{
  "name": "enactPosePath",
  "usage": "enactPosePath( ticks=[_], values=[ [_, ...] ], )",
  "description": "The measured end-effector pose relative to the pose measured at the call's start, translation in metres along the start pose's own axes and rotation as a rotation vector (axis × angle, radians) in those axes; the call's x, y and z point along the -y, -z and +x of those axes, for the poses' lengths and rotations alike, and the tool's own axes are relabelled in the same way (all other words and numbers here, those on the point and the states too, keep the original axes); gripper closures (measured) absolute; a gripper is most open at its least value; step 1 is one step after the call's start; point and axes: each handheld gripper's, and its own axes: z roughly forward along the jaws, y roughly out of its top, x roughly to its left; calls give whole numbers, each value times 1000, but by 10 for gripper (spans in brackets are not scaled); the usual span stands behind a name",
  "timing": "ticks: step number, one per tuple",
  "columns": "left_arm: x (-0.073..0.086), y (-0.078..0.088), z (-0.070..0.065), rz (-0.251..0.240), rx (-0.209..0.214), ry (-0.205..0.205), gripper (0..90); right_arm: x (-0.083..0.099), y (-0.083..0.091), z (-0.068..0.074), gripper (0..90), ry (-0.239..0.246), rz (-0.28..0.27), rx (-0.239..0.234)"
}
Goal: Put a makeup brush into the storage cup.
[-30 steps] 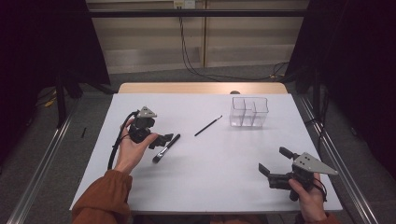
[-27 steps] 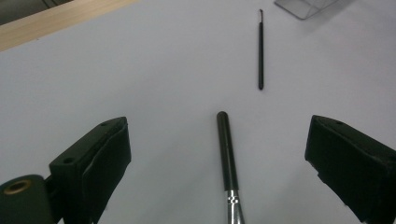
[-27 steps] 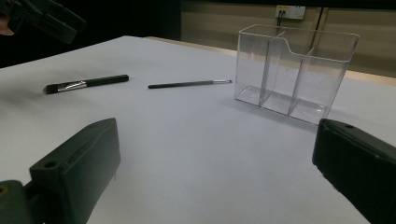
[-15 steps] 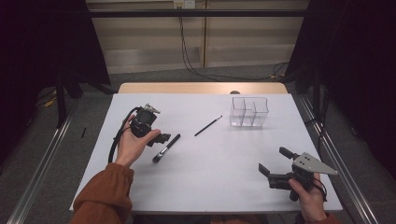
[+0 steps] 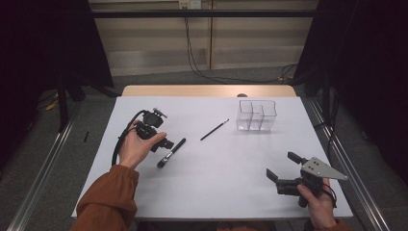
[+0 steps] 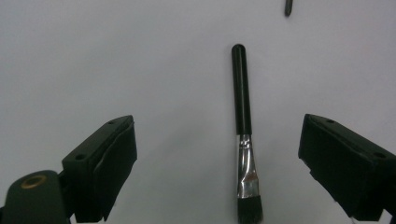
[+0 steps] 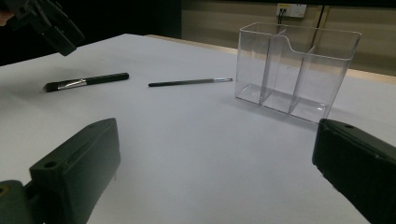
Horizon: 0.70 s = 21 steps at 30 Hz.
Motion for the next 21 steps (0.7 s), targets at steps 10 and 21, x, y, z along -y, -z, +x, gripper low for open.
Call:
enactPosePath(
  ticks=[10, 21],
  values=[
    [-2, -17, -1, 117, 19, -16, 76, 0, 0, 0, 4, 8, 2, -4],
    [-6, -32, -7, 177, 7, -28, 56, 0, -1, 0, 5, 9, 8, -4]
  ],
)
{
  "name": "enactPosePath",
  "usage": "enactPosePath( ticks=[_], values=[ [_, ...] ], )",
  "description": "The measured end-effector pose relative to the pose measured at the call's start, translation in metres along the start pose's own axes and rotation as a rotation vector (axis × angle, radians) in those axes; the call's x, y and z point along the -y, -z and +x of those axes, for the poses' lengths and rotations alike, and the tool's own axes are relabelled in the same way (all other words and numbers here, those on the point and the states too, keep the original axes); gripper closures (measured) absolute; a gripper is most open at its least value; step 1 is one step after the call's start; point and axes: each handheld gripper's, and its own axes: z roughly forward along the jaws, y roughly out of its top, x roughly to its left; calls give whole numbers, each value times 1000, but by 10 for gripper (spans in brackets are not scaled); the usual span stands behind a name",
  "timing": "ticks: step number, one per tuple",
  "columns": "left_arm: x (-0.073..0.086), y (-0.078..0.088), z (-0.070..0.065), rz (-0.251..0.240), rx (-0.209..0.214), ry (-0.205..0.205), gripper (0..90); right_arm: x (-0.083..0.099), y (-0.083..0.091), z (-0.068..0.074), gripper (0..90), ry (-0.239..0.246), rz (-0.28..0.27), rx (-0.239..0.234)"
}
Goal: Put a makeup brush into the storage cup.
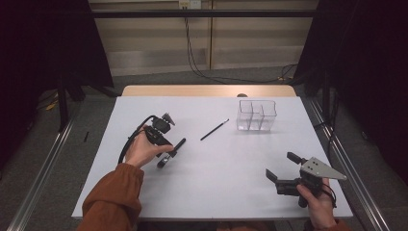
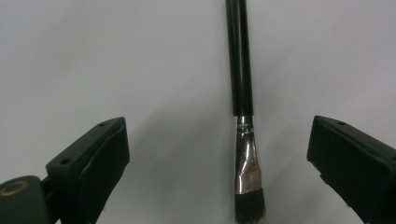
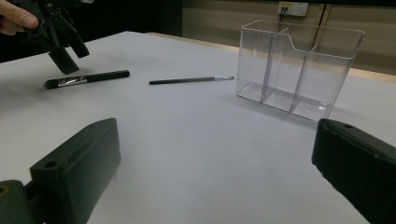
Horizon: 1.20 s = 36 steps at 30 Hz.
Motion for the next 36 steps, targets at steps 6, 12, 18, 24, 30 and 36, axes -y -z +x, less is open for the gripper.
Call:
enactPosePath(
  ticks=[6, 12, 18, 24, 30, 36],
  values=[
    [-3, -8, -4, 34, 16, -20, 140, 0, 0, 0, 5, 0, 1, -2],
    [-5, -14, -9, 51, 26, -24, 268, 0, 0, 0, 5, 1, 1, -2],
    [-5, -17, -12, 57, -15, -28, 422, 0, 0, 0, 5, 1, 4, -6],
    [-7, -16, -17, 76, -19, -15, 539, 0, -1, 1, 5, 2, 7, -5],
    [-11, -17, -20, 109, -23, -1, 585, 0, -1, 1, 5, 3, 8, -7],
    [-12, -17, -21, 110, -19, 2, 639, 0, -2, 1, 5, 4, 8, -8]
  ],
)
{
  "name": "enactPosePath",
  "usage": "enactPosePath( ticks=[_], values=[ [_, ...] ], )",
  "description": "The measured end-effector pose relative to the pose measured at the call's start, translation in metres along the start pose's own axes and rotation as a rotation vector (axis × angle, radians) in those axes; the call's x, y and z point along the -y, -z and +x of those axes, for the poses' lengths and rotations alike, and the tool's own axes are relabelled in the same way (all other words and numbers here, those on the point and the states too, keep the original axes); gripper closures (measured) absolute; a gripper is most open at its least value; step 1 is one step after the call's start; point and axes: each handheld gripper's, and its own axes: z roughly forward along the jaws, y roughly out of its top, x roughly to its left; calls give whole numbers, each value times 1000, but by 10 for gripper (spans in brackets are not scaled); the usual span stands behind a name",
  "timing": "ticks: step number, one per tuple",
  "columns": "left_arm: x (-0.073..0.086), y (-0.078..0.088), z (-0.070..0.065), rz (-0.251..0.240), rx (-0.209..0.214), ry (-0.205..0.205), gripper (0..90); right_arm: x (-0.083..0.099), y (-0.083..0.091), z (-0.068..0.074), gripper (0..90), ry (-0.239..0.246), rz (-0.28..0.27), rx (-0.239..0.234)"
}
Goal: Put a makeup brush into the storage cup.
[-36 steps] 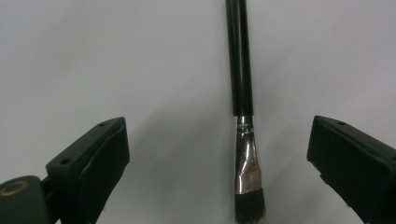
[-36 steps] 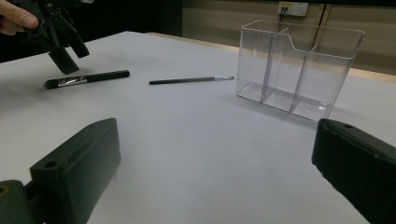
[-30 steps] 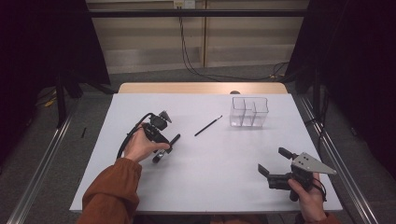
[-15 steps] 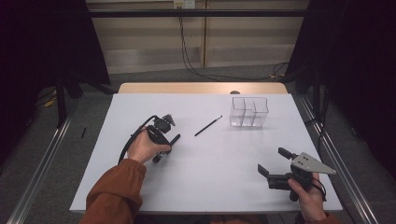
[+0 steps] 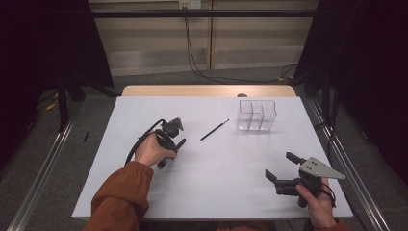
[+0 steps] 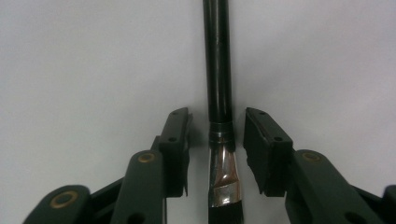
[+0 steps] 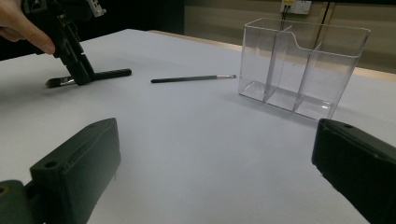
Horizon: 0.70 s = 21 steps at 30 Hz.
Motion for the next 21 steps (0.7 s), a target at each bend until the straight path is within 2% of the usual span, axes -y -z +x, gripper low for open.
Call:
enactPosePath(
  ticks=[2, 3, 9, 14, 16, 18, 21],
  values=[
    [-1, -1, 0, 2, 8, -6, 683, 0, 0, 0, 5, -2, 0, 0],
    [-1, 0, 0, 3, -1, -7, 709, 0, 0, 0, 5, -2, 0, -1],
    [-2, -1, 6, 8, 29, 5, 774, 0, -1, 0, 5, -1, 0, -1],
    [-4, -1, 6, 20, 25, -2, 781, 0, 0, 0, 5, -2, 1, -2],
    [-4, 0, 7, 19, 35, -3, 782, 0, 0, 0, 5, -3, 2, -2],
    [-2, 0, 8, 9, 54, 20, 783, 0, 0, 0, 5, -6, 2, -2],
    [-2, 1, 9, 6, 56, 11, 783, 0, -1, 0, 5, -6, 1, 0]
  ],
)
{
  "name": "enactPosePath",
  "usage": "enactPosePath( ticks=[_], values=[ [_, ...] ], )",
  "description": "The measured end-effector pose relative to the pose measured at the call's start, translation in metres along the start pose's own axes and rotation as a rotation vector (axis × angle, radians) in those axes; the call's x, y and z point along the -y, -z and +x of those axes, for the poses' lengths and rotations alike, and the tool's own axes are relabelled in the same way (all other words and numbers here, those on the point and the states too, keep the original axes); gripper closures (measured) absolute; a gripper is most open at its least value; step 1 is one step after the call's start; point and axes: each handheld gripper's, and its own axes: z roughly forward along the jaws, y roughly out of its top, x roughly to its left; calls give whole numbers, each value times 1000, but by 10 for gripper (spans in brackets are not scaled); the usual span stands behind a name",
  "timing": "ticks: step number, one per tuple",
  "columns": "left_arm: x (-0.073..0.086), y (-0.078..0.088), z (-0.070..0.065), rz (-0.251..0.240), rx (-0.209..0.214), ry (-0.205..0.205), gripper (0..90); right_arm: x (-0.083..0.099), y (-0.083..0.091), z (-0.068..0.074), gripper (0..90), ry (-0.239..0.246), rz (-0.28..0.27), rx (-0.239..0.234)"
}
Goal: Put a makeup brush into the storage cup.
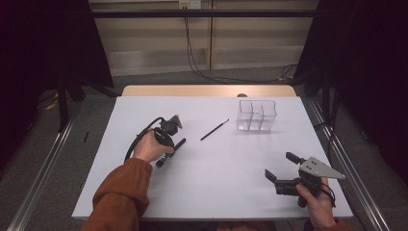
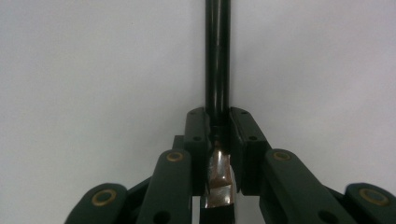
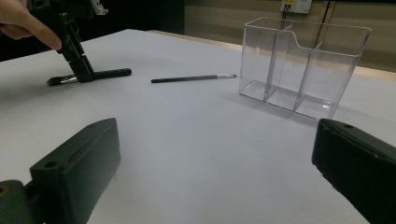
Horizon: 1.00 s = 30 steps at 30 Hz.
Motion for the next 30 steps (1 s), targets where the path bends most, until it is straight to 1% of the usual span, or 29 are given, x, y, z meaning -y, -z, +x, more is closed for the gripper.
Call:
enactPosePath(
  ticks=[1, 2, 3, 5, 6, 7, 8, 9, 10, 11, 13, 14, 15, 16, 17, 19, 20, 21, 22, 25, 26, 27, 28, 29, 30],
  values=[
    [0, 0, 0, 0, 0, 0, 783, 0, 0, 0, 5, -1, 0, 1],
    [0, 1, 1, 0, -6, -15, 783, 0, 0, 0, 6, -2, 0, 2],
    [0, 1, 1, -2, -3, -18, 783, 0, 0, 0, 5, -2, 1, 2],
    [1, 1, 1, -6, 2, -9, 783, 0, 0, 0, 6, -2, 1, 3],
    [2, 2, 2, -7, -7, -10, 783, 0, 0, 0, 5, -1, 0, 2],
    [2, 3, 3, -8, -1, -9, 784, 0, 0, 0, 5, -1, 0, 2],
    [3, 4, 4, -22, 5, 4, 783, 0, 0, 0, 5, -1, 0, 1],
    [4, 6, 6, -27, 5, -3, 784, 0, 0, 0, 5, -1, -1, 1],
    [5, 8, 6, -42, 13, 13, 783, 0, 0, 0, 5, -1, 0, 2],
    [6, 10, 7, -50, 18, 18, 783, 0, 0, 0, 5, -2, 0, 3],
    [8, 14, 9, -78, 21, 16, 783, 0, 0, 0, 5, -2, 0, 3],
    [8, 14, 9, -78, 21, 16, 783, 0, 0, 0, 5, -3, 1, 4],
    [11, 19, 10, -103, 35, 21, 783, 0, 0, 0, 5, -3, 1, 3],
    [12, 21, 11, -118, 36, 18, 783, 0, 0, 0, 5, -3, -1, 4],
    [12, 21, 11, -118, 36, 18, 783, 0, 0, 0, 5, -2, -1, 3],
    [15, 25, 12, -145, 39, 21, 783, 0, 0, 0, 5, -1, -1, 5],
    [16, 27, 13, -160, 49, 23, 783, 0, 1, 0, 5, -2, -1, 6],
    [18, 28, 14, -178, 57, 27, 783, 0, 1, 0, 5, -4, -2, 7],
    [21, 30, 16, -207, 63, 33, 783, 0, 1, 0, 5, -2, -2, 6],
    [24, 33, 18, -248, 87, 28, 783, 0, 0, 0, 5, -2, -1, 5],
    [24, 33, 18, -248, 87, 28, 783, 0, 0, 0, 5, -2, -1, 5],
    [25, 35, 18, -281, 91, 18, 783, 0, 0, 0, 6, -7, -2, 7],
    [25, 35, 18, -281, 91, 18, 783, 0, 0, 0, 5, -6, -3, 7],
    [26, 36, 18, -297, 97, 22, 783, 0, 0, 0, 5, -4, -3, 6],
    [28, 38, 17, -328, 99, 16, 783, 0, 0, 0, 5, -4, -3, 6]
  ],
)
